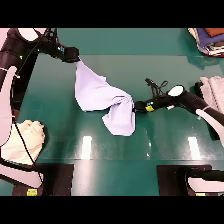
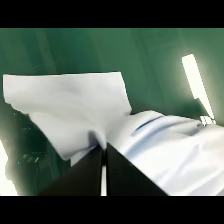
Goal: Fold the shirts.
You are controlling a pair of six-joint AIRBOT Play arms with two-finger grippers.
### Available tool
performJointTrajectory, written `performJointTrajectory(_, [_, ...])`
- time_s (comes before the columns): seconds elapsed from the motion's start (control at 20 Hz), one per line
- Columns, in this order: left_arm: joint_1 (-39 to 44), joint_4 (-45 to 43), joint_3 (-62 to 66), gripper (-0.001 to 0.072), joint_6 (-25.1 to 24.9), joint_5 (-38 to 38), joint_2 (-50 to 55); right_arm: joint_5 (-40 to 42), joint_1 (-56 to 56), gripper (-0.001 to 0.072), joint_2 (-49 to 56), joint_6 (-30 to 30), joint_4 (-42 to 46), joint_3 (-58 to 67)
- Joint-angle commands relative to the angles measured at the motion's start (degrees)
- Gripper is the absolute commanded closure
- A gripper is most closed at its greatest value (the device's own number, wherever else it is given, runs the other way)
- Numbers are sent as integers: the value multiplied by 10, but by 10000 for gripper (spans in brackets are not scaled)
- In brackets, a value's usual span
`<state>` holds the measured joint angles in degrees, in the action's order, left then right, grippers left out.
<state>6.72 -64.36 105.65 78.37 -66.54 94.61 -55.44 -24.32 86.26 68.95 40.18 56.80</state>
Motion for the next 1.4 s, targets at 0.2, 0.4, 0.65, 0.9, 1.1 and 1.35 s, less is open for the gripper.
performJointTrajectory(0.2, [-1,-75,1,684,2,23,-135,-43,57,695,-75,26,123,125])
performJointTrajectory(0.4, [-1,-75,1,684,0,55,-292,-122,124,695,-194,26,160,231])
performJointTrajectory(0.65, [-1,-70,4,684,2,132,-461,-169,166,695,-308,26,170,329])
performJointTrajectory(0.9, [-1,-61,100,685,9,124,-506,-202,204,695,-388,29,170,375])
performJointTrajectory(1.1, [-1,-76,109,685,9,97,-490,-258,235,695,-396,89,170,372])
performJointTrajectory(1.35, [-1,-104,57,684,9,-46,-354,-308,181,695,-317,142,171,263])
